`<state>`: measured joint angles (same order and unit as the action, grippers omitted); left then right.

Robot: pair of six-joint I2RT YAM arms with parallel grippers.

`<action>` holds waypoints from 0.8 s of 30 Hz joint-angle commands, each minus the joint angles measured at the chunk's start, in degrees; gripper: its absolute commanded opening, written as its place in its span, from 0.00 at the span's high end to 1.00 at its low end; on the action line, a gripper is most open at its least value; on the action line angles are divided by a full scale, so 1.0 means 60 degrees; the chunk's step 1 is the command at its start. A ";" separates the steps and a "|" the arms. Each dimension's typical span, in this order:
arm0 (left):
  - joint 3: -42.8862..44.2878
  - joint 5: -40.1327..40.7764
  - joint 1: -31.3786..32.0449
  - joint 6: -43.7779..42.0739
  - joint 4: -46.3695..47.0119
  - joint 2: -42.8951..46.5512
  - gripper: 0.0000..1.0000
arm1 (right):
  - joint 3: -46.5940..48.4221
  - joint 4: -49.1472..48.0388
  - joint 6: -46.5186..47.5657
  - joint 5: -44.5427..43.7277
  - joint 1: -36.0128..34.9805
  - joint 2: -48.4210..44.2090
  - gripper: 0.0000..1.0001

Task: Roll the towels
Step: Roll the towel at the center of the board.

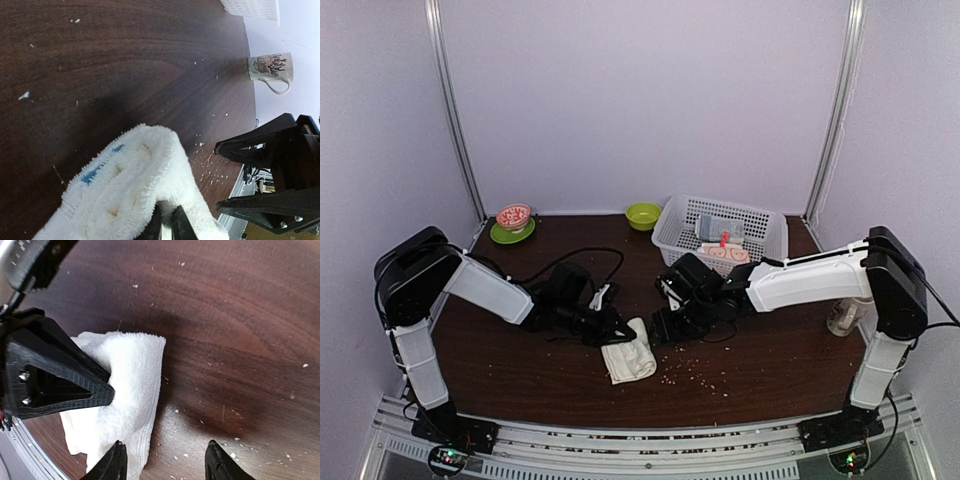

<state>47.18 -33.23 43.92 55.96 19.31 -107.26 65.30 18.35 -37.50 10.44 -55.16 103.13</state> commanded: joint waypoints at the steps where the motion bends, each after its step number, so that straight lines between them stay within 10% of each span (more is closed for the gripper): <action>1: -0.0071 0.0335 -0.0040 -0.0328 -0.0616 0.0084 0.91 | 0.0337 -0.0249 -0.0211 0.0392 -0.0050 0.0411 0.46; 24: -0.0434 0.0758 -0.0040 -0.0990 -0.2231 0.1892 0.78 | 0.1566 0.0435 -0.0224 0.0357 -0.0549 0.1599 0.45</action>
<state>45.34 -30.26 43.92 52.34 10.24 -100.27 73.65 19.66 -37.98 13.28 -58.37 111.07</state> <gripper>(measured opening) 0.211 0.553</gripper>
